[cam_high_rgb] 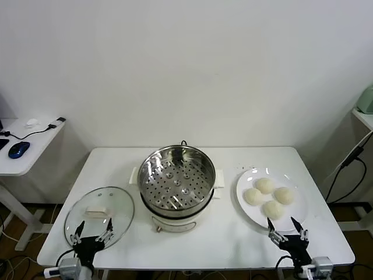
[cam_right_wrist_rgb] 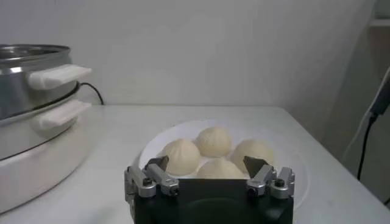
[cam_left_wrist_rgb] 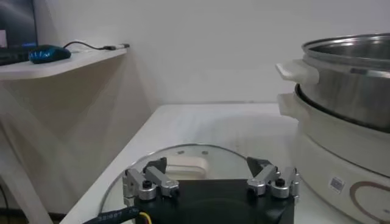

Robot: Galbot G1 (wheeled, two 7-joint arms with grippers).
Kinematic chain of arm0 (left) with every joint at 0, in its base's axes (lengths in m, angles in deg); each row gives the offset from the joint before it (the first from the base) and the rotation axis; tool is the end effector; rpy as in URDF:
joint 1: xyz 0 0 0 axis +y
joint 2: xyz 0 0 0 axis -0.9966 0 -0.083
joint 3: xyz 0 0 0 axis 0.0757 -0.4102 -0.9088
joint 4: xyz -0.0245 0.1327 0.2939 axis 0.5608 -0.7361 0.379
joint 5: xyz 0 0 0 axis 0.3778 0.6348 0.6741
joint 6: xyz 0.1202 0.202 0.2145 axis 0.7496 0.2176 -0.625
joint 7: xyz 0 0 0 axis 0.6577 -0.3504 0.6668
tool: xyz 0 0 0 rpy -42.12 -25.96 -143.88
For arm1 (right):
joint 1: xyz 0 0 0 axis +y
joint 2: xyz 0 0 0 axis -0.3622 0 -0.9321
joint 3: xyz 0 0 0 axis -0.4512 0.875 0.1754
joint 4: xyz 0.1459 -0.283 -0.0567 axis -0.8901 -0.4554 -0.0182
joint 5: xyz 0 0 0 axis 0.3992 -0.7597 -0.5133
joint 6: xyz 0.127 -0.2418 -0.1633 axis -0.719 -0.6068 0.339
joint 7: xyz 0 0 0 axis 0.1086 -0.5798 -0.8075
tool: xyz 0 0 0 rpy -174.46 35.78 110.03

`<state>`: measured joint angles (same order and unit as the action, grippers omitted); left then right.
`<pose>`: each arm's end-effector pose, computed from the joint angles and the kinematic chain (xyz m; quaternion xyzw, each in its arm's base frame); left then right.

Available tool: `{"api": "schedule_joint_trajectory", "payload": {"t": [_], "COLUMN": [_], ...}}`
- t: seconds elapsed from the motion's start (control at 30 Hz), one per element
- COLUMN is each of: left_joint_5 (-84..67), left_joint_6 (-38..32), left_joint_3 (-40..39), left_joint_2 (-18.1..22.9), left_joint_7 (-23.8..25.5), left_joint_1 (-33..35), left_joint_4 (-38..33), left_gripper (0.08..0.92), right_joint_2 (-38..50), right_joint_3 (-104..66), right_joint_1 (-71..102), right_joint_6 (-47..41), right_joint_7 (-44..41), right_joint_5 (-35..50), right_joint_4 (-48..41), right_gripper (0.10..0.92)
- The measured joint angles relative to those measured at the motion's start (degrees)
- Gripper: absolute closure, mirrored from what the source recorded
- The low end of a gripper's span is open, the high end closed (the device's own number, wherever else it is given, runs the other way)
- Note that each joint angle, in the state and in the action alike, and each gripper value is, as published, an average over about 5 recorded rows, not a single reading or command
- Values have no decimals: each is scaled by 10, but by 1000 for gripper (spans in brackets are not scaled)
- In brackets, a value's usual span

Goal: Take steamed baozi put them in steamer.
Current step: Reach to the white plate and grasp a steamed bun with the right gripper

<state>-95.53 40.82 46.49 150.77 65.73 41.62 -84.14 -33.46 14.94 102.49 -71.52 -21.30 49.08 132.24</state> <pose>0.1185 0.0666 -0.3089 0.0886 -0.9777 -0.0235 0.1889 0.1501 -0.1184 -0.3067 -0.0023 -0.9847 0.0319 0.1711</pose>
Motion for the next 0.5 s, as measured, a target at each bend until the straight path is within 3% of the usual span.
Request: {"api": "schedule_joint_trajectory", "payload": {"t": [0.27, 0.5], "left_joint_5": [-1, -6], "left_joint_6": [-1, -5], "left_joint_3": [-5, -5], "left_joint_2": [-7, -12], "left_joint_7": [0, -2], "left_joint_1": [4, 8], "left_joint_4": [-5, -8], "left_gripper": [177, 177], "right_joint_2": [82, 208], "right_joint_3": [35, 179], "right_joint_1": [-161, -390], "right_joint_6": [-59, -72], "right_joint_7": [-26, -159], "right_joint_5": [-14, -50], "right_joint_4": [-68, -180], "right_gripper": [203, 203]}}
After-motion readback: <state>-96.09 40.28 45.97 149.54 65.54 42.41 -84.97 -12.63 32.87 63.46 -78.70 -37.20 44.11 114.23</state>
